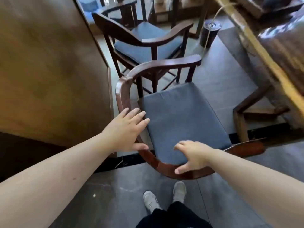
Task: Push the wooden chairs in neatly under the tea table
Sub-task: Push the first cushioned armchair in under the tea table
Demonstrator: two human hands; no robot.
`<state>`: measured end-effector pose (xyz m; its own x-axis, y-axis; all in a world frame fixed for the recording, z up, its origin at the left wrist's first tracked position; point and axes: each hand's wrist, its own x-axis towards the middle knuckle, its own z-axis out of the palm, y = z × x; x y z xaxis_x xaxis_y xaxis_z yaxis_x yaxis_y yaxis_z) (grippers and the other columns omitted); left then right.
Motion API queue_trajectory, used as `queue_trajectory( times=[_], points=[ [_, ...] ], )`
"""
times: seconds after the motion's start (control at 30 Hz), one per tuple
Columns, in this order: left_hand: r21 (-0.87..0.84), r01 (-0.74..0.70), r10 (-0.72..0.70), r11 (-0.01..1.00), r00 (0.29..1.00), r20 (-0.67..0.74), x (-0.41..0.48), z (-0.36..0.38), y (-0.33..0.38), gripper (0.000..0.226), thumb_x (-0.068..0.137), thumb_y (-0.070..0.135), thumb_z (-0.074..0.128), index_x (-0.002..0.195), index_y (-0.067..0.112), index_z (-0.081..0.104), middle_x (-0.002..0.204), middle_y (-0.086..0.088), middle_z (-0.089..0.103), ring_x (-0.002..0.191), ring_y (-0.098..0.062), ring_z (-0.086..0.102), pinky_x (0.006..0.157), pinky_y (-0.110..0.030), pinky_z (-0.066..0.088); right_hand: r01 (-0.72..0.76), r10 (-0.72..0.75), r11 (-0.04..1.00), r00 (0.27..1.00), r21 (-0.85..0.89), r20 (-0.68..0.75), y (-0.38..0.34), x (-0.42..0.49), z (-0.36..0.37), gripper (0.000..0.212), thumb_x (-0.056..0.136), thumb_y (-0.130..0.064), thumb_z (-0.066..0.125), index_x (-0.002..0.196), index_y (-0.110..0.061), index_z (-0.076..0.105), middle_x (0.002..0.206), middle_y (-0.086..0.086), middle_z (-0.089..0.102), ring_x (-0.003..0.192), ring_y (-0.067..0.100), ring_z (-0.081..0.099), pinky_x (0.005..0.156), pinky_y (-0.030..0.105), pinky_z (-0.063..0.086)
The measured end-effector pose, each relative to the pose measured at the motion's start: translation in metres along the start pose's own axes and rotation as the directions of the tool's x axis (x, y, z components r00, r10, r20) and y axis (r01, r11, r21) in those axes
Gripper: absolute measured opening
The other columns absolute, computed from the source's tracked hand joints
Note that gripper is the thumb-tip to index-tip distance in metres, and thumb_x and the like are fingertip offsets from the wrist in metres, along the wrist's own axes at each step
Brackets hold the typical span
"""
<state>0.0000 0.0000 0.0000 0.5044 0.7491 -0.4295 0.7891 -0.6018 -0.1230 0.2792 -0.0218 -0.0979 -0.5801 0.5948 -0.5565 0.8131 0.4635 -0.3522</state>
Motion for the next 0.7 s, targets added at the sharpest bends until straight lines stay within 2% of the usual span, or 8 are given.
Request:
queue_trajectory(
  times=[0.07, 0.13, 0.23, 0.33, 0.43, 0.5, 0.57, 0.7],
  points=[
    [0.028, -0.040, 0.039, 0.999, 0.998, 0.046, 0.011, 0.009, 0.008, 0.099, 0.079, 0.084, 0.027, 0.152, 0.019, 0.011, 0.160, -0.010, 0.016, 0.146, -0.030, 0.003, 0.116, -0.057, 0.002, -0.025, 0.017, 0.999, 0.982, 0.035, 0.190, 0.005, 0.007, 0.017, 0.099, 0.059, -0.087, 0.057, 0.135, -0.024, 0.043, 0.135, 0.002, 0.051, 0.124, 0.026, 0.048, 0.096, 0.042, 0.044],
    [0.045, -0.067, 0.064, 0.997, 0.995, 0.071, 0.013, 0.019, 0.013, 0.101, 0.076, 0.086, 0.028, 0.152, 0.021, 0.013, 0.159, -0.007, 0.020, 0.146, -0.029, 0.004, 0.114, -0.061, -0.002, -0.035, 0.020, 0.998, 0.963, 0.050, 0.268, 0.005, 0.010, 0.032, 0.084, 0.064, -0.081, 0.063, 0.123, -0.022, 0.051, 0.120, 0.003, 0.060, 0.110, 0.027, 0.056, 0.085, 0.038, 0.047],
    [0.056, -0.094, 0.087, 0.994, 0.989, 0.115, 0.016, 0.030, 0.012, 0.103, 0.072, 0.090, 0.029, 0.150, 0.022, 0.021, 0.156, -0.007, 0.028, 0.146, -0.030, 0.009, 0.113, -0.063, -0.001, -0.044, 0.006, 0.993, 0.946, 0.110, 0.323, 0.009, 0.017, 0.036, 0.070, 0.066, -0.080, 0.063, 0.100, -0.019, 0.059, 0.092, -0.001, 0.065, 0.085, 0.025, 0.059, 0.070, 0.035, 0.046],
    [0.122, -0.149, 0.128, 0.981, 0.979, 0.160, 0.020, 0.035, 0.012, 0.100, 0.070, 0.091, 0.030, 0.145, 0.025, 0.032, 0.148, -0.004, 0.041, 0.142, -0.033, 0.021, 0.113, -0.065, -0.001, -0.060, 0.007, 0.990, 0.928, 0.131, 0.373, 0.015, 0.020, 0.042, 0.066, 0.066, -0.081, 0.062, 0.088, -0.018, 0.061, 0.077, -0.004, 0.061, 0.076, 0.022, 0.059, 0.061, 0.032, 0.041],
    [0.191, -0.215, 0.178, 0.958, 0.965, 0.191, 0.027, 0.035, 0.014, 0.073, 0.077, 0.078, 0.044, 0.130, 0.027, 0.049, 0.127, 0.001, 0.058, 0.122, -0.033, 0.046, 0.112, -0.062, 0.015, -0.077, 0.025, 0.990, 0.918, 0.116, 0.396, 0.017, 0.022, 0.042, 0.066, 0.063, -0.083, 0.062, 0.083, -0.020, 0.062, 0.073, -0.006, 0.062, 0.071, 0.019, 0.059, 0.055, 0.031, 0.039],
    [0.225, -0.243, 0.203, 0.943, 0.961, 0.188, 0.030, 0.037, 0.014, 0.049, 0.086, 0.063, 0.047, 0.118, 0.027, 0.057, 0.114, 0.003, 0.063, 0.103, -0.030, 0.054, 0.101, -0.051, 0.034, -0.098, 0.039, 0.988, 0.909, 0.122, 0.416, 0.018, 0.022, 0.041, 0.065, 0.063, -0.085, 0.060, 0.081, -0.023, 0.061, 0.074, -0.007, 0.062, 0.071, 0.017, 0.059, 0.056, 0.030, 0.040],
    [0.230, -0.261, 0.226, 0.938, 0.960, 0.165, 0.030, 0.039, 0.015, 0.034, 0.091, 0.050, 0.048, 0.111, 0.025, 0.060, 0.107, 0.003, 0.065, 0.095, -0.029, 0.056, 0.093, -0.044, 0.040, -0.117, 0.049, 0.984, 0.903, 0.133, 0.427, 0.018, 0.020, 0.041, 0.064, 0.066, -0.088, 0.054, 0.080, -0.025, 0.059, 0.078, -0.007, 0.063, 0.075, 0.017, 0.060, 0.062, 0.032, 0.042],
    [0.176, -0.270, 0.253, 0.947, 0.961, 0.114, 0.028, 0.036, 0.027, 0.027, 0.092, 0.044, 0.046, 0.104, 0.025, 0.062, 0.102, 0.003, 0.067, 0.091, -0.029, 0.058, 0.087, -0.042, 0.043, -0.206, 0.115, 0.964, 0.892, 0.167, 0.437, 0.026, 0.009, 0.040, 0.092, 0.079, -0.088, 0.013, 0.105, -0.018, 0.067, 0.110, 0.006, 0.065, 0.107, 0.028, 0.057, 0.090, 0.041, 0.041]
  ],
)
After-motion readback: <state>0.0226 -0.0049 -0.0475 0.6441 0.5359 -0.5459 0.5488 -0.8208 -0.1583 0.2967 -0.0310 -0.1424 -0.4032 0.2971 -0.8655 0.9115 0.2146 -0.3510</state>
